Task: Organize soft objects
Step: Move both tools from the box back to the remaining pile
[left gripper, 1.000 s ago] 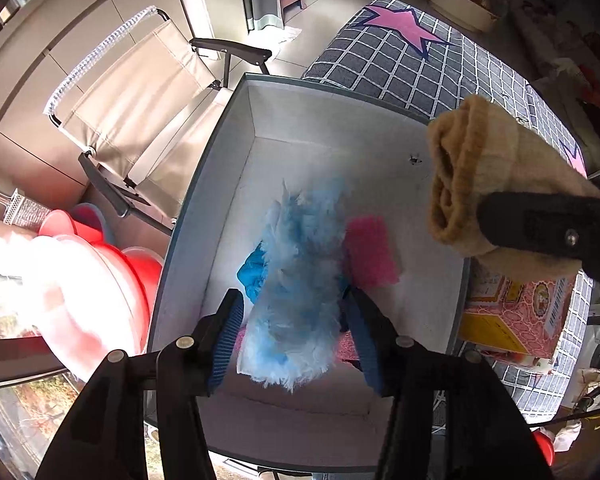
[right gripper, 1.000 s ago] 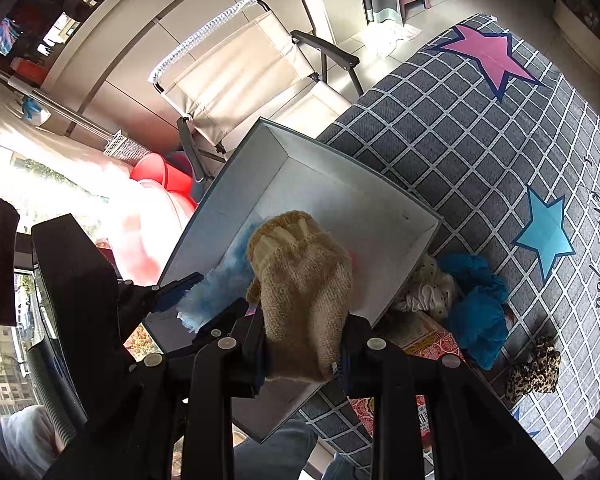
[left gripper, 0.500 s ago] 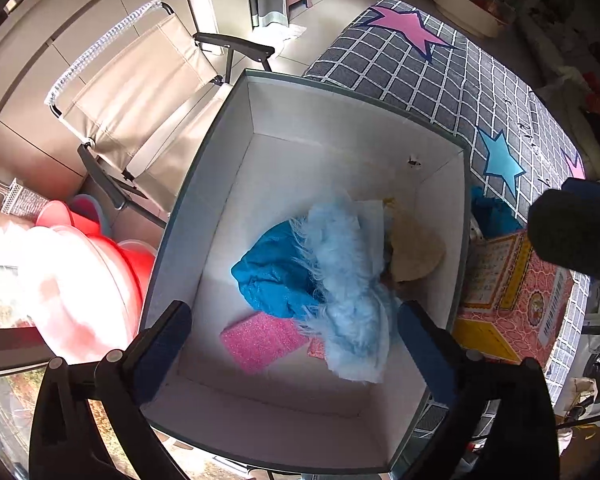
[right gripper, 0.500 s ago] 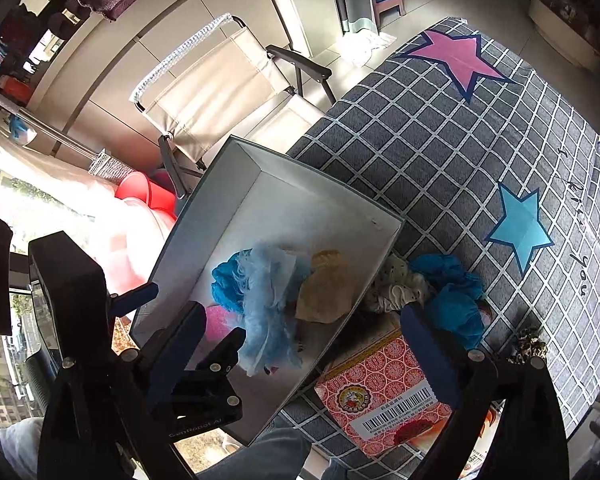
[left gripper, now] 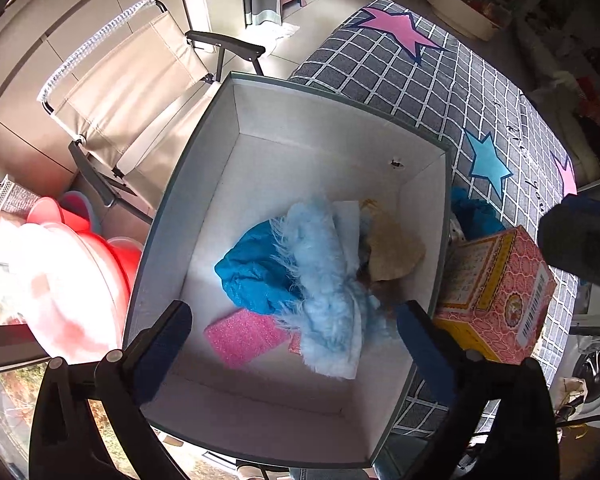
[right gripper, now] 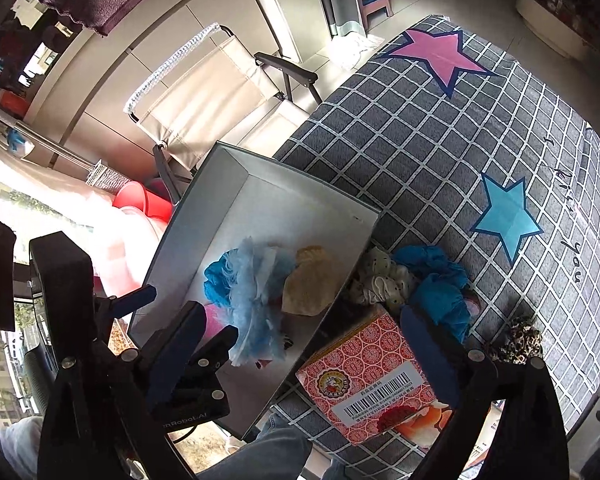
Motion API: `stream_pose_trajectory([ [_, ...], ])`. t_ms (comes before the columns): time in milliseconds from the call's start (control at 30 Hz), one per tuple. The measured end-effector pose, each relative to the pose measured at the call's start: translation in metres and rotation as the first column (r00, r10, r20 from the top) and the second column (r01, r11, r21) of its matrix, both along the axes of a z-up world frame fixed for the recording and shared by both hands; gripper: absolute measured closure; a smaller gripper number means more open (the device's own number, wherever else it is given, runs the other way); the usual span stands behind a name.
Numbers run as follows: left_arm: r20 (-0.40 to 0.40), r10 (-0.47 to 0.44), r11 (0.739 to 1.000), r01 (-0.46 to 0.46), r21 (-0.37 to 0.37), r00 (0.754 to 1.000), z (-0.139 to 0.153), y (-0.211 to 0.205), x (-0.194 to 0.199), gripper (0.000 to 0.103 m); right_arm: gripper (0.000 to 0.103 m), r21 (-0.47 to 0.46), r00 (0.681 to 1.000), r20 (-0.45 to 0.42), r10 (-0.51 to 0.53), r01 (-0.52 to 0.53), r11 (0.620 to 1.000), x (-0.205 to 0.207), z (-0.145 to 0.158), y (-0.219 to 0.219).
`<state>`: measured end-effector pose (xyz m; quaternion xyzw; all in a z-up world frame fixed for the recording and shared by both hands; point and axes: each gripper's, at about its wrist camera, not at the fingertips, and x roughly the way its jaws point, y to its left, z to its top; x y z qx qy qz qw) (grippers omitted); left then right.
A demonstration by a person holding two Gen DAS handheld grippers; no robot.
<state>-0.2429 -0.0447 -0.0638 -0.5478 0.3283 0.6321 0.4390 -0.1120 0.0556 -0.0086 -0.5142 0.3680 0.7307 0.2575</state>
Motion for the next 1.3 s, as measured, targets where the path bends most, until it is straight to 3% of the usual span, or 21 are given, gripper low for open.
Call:
stream_pose_trajectory([
  [400, -0.087, -0.089, 0.995, 0.091, 0.025, 0.992, 0.013, 0.023, 0.027, 0.000, 0.004, -0.009, 0.974, 0.027, -0.223, 0.223, 0.975, 0.091, -0.007, 0.034],
  [633, -0.150, -0.146, 0.989, 0.146, -0.014, 0.978, -0.001, 0.034, 0.034, 0.000, 0.004, -0.031, 0.949, 0.037, -0.313, 0.314, 0.949, 0.133, -0.016, 0.033],
  [800, -0.111, -0.222, 0.975, 0.224, 0.000, 0.969, -0.014, 0.037, 0.047, 0.000, 0.004, -0.049, 0.940, 0.048, -0.338, 0.341, 0.939, 0.151, -0.024, 0.027],
  [1033, -0.038, -0.259, 0.965, 0.260, 0.032, 0.965, -0.023, 0.038, 0.050, 0.000, 0.004, -0.064, 0.931, 0.074, -0.356, 0.361, 0.930, 0.169, -0.034, 0.022],
  [1300, -0.047, -0.281, 0.959, 0.283, 0.032, 0.959, -0.022, 0.027, 0.063, 0.000, 0.004, -0.080, 0.921, 0.090, -0.378, 0.385, 0.920, 0.179, -0.044, 0.025],
])
